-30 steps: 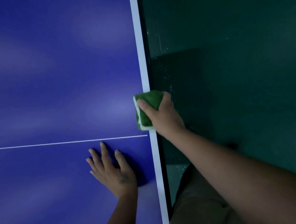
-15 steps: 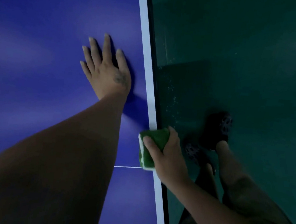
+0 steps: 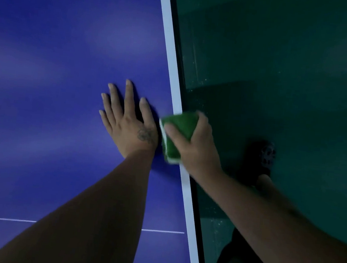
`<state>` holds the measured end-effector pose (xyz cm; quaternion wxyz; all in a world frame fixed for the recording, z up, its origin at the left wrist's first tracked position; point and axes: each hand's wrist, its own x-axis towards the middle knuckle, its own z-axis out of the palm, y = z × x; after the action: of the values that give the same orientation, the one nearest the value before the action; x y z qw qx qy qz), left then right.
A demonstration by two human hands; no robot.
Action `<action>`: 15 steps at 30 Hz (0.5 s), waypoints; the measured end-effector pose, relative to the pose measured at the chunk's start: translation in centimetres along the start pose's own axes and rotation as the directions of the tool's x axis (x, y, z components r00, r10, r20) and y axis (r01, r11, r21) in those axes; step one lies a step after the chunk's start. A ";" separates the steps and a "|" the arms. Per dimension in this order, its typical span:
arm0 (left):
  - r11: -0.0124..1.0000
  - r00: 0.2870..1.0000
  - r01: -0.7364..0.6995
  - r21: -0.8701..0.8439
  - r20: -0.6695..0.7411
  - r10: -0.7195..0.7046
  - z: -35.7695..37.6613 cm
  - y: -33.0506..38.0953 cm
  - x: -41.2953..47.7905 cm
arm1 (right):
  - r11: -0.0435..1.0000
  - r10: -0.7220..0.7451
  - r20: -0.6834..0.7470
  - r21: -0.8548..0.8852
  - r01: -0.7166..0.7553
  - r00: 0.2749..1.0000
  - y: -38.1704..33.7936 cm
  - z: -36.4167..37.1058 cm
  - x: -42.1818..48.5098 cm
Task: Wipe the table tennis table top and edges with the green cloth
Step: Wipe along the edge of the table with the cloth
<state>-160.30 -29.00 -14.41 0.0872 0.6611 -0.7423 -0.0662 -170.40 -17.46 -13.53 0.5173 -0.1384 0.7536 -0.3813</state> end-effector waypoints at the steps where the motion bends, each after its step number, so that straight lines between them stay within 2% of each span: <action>1: 1.000 1.000 -0.003 -0.005 -0.004 0.003 0.0 -0.1 0.0 | 0.999 0.019 0.025 -0.026 -0.018 1.000 1.4 -0.1 -1.8; 6: 1.000 0.999 -0.012 -0.007 -0.032 0.012 0.4 -0.6 0.1 | 0.993 0.111 0.082 -0.040 -0.108 0.990 4.9 -0.2 -5.9; 8: 1.000 0.999 -0.019 -0.007 -0.039 0.019 0.5 -0.6 0.0 | 0.993 0.117 0.063 -0.020 -0.116 0.991 3.0 0.1 -4.2; 15: 0.999 0.996 -0.049 -0.023 -0.076 0.047 0.9 -0.7 0.1 | 0.999 -0.039 0.006 -0.005 0.039 0.999 -8.5 -0.9 10.2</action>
<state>-159.86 -29.14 -15.39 0.1249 0.6440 -0.7532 -0.0481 -177.14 -28.88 -14.13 0.5118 -0.1555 0.7500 -0.3890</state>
